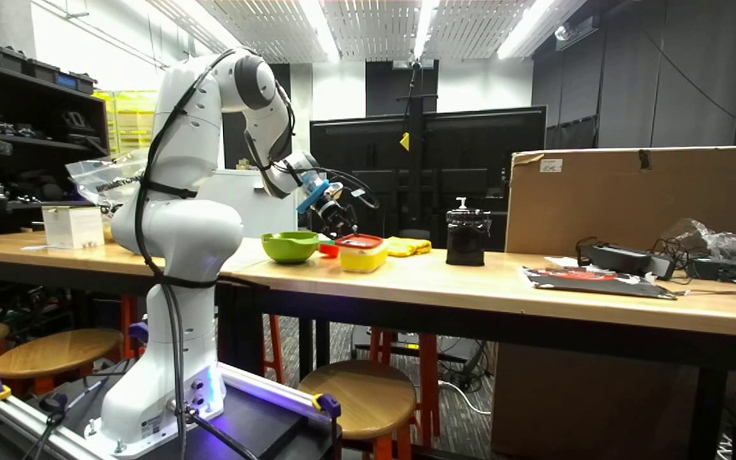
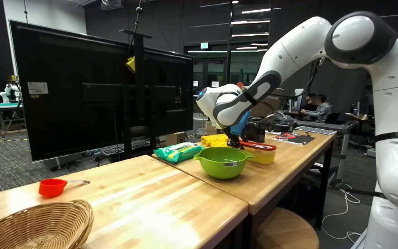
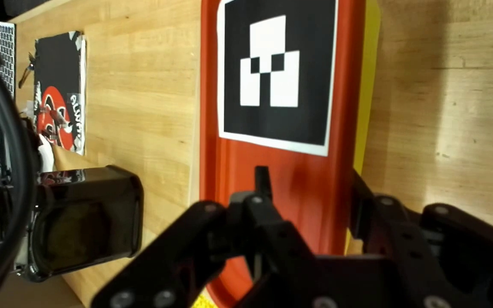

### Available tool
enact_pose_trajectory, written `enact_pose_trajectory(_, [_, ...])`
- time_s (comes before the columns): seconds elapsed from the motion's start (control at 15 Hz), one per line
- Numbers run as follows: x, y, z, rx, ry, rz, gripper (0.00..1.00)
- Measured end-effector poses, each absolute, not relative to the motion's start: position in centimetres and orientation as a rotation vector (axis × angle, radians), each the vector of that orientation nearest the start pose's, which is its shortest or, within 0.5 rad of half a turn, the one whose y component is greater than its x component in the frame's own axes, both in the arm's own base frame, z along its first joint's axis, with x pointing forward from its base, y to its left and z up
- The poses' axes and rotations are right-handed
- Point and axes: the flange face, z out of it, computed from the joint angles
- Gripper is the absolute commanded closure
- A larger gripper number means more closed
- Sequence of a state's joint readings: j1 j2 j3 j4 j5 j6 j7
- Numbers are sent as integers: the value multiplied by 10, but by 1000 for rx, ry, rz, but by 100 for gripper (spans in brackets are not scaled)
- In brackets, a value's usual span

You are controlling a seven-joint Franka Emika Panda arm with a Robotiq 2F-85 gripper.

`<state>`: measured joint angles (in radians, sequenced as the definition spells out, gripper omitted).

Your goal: Put the red lid on the right side of the counter.

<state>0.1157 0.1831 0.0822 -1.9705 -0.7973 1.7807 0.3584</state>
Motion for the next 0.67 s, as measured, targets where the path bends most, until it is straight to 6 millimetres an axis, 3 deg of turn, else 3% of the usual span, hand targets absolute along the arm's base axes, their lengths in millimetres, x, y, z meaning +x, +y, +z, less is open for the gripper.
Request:
enact_pose_trajectory(0.13, [564,49,375,2340,198,-166,99])
enact_pose_trajectory(0.2, [565,49,375,2341,198,-165,100])
enact_pose_trajectory(0.67, [571,50,382,2345,191,-146,96])
